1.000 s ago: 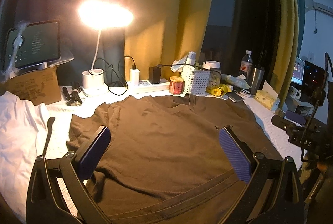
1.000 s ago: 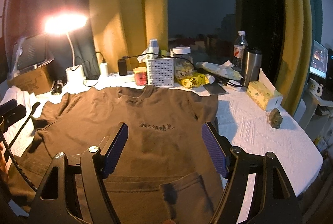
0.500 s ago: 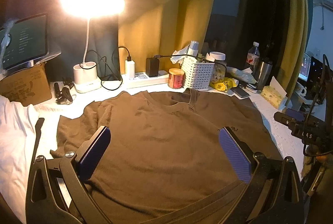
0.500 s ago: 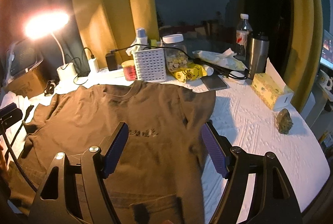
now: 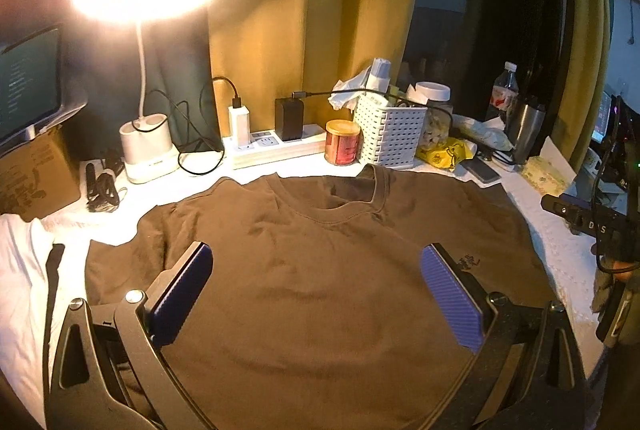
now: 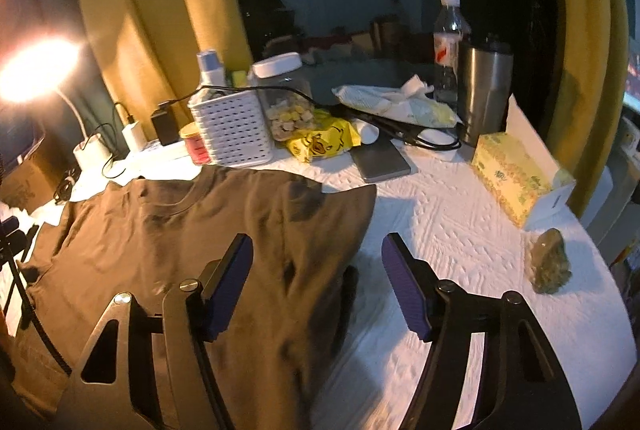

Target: Fold small clothes

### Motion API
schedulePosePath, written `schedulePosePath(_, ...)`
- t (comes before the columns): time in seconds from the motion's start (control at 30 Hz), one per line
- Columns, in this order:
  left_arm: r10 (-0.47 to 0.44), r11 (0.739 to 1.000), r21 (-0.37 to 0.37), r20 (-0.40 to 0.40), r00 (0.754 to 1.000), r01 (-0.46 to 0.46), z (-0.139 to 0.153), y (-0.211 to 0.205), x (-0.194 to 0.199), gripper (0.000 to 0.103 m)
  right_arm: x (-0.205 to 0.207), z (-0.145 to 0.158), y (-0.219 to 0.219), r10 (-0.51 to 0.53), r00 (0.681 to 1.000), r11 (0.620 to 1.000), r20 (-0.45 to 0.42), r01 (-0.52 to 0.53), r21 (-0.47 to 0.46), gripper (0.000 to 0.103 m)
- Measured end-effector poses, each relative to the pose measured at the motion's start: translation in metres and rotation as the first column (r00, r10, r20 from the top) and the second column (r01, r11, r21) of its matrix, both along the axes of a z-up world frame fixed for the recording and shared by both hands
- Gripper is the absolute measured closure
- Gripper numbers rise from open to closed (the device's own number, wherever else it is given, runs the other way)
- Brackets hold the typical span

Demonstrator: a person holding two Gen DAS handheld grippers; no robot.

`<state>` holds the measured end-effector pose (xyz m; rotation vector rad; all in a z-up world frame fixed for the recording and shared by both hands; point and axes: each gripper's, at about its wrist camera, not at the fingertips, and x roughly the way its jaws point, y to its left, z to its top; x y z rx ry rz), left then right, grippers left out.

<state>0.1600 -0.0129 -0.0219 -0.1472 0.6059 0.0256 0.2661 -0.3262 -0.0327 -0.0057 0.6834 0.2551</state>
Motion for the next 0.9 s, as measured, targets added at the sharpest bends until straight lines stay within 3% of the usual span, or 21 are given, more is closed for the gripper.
schedulePosePath(0.13, -0.001, 1.000, 0.012, -0.024, 1.000, 0.001, -0.006, -0.002, 0.014, 0.001, 0.028, -0.019, -0.014, -0.025, 0.998, 1.000, -0.051, 0.025, 0.009, 0.042)
schedulePosePath(0.27, 0.005, 1.000, 0.017, -0.047, 0.999, -0.004, -0.013, -0.001, 0.028, 0.001, 0.056, -0.033, -0.023, -0.020, 0.995, 0.999, -0.100, 0.023, 0.031, 0.043)
schedulePosePath(0.4, 0.006, 1.000, 0.022, -0.070, 0.998, -0.005, -0.019, 0.000, 0.040, 0.001, 0.087, -0.052, -0.029, -0.007, 0.984, 0.995, -0.177, 0.024, 0.094, 0.063)
schedulePosePath(0.67, -0.001, 0.999, 0.037, -0.090, 0.996, 0.004, -0.024, 0.001, 0.053, 0.001, 0.110, -0.069, -0.022, 0.076, 0.966, 0.982, -0.245, -0.031, 0.185, 0.064)
schedulePosePath(0.7, -0.004, 0.999, 0.034, -0.090, 0.996, 0.007, -0.024, 0.001, 0.053, 0.001, 0.111, -0.069, -0.020, 0.102, 0.963, 0.977, -0.248, -0.051, 0.205, 0.069)
schedulePosePath(0.73, -0.006, 0.999, 0.033, -0.090, 0.996, 0.009, -0.023, 0.001, 0.054, 0.001, 0.112, -0.069, -0.018, 0.112, 0.963, 0.976, -0.246, -0.060, 0.209, 0.090)
schedulePosePath(0.77, -0.010, 0.999, 0.032, -0.088, 0.996, 0.013, -0.023, 0.000, 0.054, 0.001, 0.111, -0.069, -0.016, 0.115, 0.963, 0.977, -0.245, -0.065, 0.202, 0.098)
schedulePosePath(0.9, -0.014, 1.000, 0.027, -0.080, 0.997, 0.016, -0.021, 0.001, 0.052, 0.001, 0.104, -0.062, -0.022, 0.082, 0.974, 0.980, -0.209, -0.041, 0.192, 0.098)
